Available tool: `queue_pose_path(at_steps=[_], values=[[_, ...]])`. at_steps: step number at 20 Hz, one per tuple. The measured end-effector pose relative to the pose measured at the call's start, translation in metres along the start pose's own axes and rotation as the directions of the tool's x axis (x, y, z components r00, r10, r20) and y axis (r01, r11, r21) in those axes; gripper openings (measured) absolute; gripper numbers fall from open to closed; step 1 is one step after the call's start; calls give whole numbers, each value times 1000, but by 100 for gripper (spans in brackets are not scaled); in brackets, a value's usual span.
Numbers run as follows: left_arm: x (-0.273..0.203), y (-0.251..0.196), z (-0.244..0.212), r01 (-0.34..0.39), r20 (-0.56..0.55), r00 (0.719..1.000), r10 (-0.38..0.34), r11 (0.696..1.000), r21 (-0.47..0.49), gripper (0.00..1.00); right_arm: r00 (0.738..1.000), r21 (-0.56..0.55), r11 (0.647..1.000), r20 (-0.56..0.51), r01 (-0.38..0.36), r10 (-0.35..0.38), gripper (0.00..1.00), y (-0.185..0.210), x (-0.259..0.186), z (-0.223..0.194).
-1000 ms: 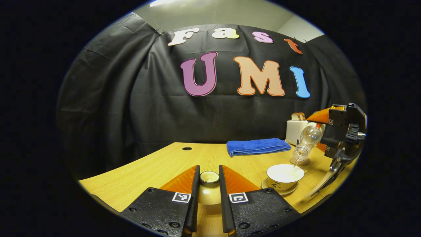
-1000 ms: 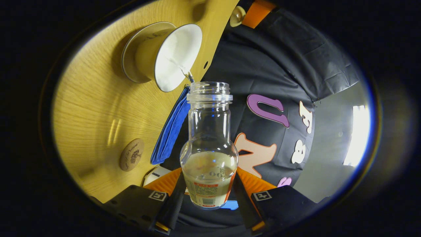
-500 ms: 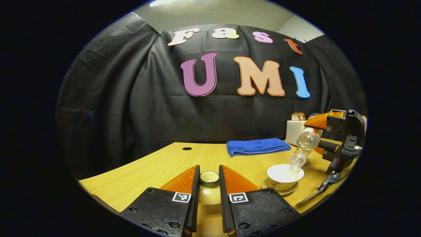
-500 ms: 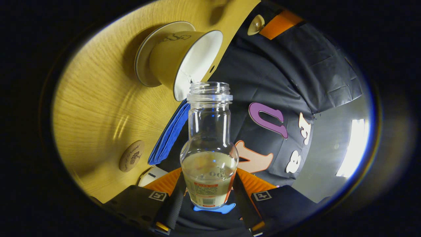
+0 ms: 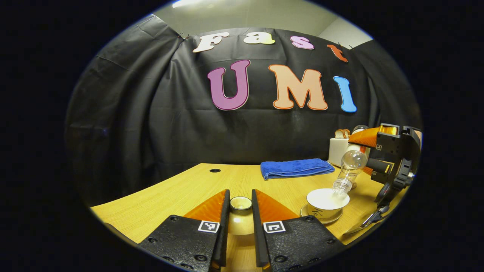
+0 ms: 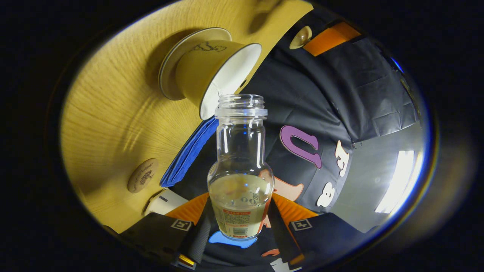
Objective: Open the teacup lid with one hand, grasp the water bottle and pour water into the teacup with the other hand; after pouring, place the water bottle on the coaster and then close the teacup lid.
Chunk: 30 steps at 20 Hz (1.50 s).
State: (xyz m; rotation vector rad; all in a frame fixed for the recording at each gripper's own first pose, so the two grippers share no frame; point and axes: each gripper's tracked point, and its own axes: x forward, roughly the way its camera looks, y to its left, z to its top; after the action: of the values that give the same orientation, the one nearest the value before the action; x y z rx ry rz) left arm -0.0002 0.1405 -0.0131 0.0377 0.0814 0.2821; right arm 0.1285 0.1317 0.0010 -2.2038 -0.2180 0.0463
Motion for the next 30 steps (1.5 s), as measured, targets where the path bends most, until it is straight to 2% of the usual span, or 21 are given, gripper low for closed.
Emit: queue_pose_path(at_steps=[4, 6, 8, 11, 12, 13, 16, 17, 19, 20, 21, 22, 24, 27, 30], values=[[0, 0, 0, -1, 0, 1000, 1, 1000, 0, 28, 1000, 14, 1000, 6, 2, -2, 80, 1, -3, 3], [-1, -1, 0, -1, 0, 1000, 1, 1000, 1, 27, 1000, 60, 998, 1, -26, 26, 80, 7, -3, 2], [0, -1, 0, -1, 1, 1000, 1, 1000, 2, 28, 998, 152, 986, -13, -64, 67, 81, 17, -7, -2], [0, 0, 1, -1, 1, 1000, 1, 1000, 2, 28, 990, 333, 935, -23, -123, 138, 79, 31, -13, -5], [0, -1, 0, -1, 1, 1000, 1, 1000, 2, 28, 986, 397, 907, -25, -141, 164, 77, 34, -16, -4], [0, -1, 1, -2, 1, 1000, 2, 1000, 2, 28, 982, 455, 877, -23, -158, 189, 82, 40, -20, -4], [-1, -1, 0, -2, 1, 1000, 2, 1000, 2, 28, 965, 608, 770, -25, -194, 263, 77, 55, -28, -6], [0, -2, 0, -2, 2, 1000, 2, 1000, 2, 28, 962, 639, 744, -26, -192, 271, 82, 56, -30, -8], [-1, -2, 0, -2, 2, 1000, 2, 1000, 2, 28, 957, 711, 679, -27, -185, 290, 80, 57, -31, -13], [-1, -2, 0, -2, 2, 1000, 2, 1000, 2, 28, 956, 751, 638, -30, -171, 292, 82, 56, -32, -15], [-1, -1, 0, -2, 1, 1000, 2, 1000, 2, 28, 955, 796, 584, -27, -158, 295, 77, 54, -33, -18], [-2, -1, 0, -2, 1, 1000, 2, 1000, 2, 28, 955, 841, 522, -24, -141, 296, 80, 51, -33, -20], [-1, -2, 0, -2, 2, 1000, 2, 1000, 2, 28, 955, 910, 404, -28, -98, 294, 78, 45, -29, -29], [-1, -2, 0, -2, 1, 1000, 2, 1000, 2, 28, 948, 971, 238, -43, -35, 315, 78, 49, -26, -44], [-2, -2, 0, -2, 2, 1000, 2, 1000, 2, 28, 943, 999, 36, -39, 29, 332, 78, 56, -24, -57]])
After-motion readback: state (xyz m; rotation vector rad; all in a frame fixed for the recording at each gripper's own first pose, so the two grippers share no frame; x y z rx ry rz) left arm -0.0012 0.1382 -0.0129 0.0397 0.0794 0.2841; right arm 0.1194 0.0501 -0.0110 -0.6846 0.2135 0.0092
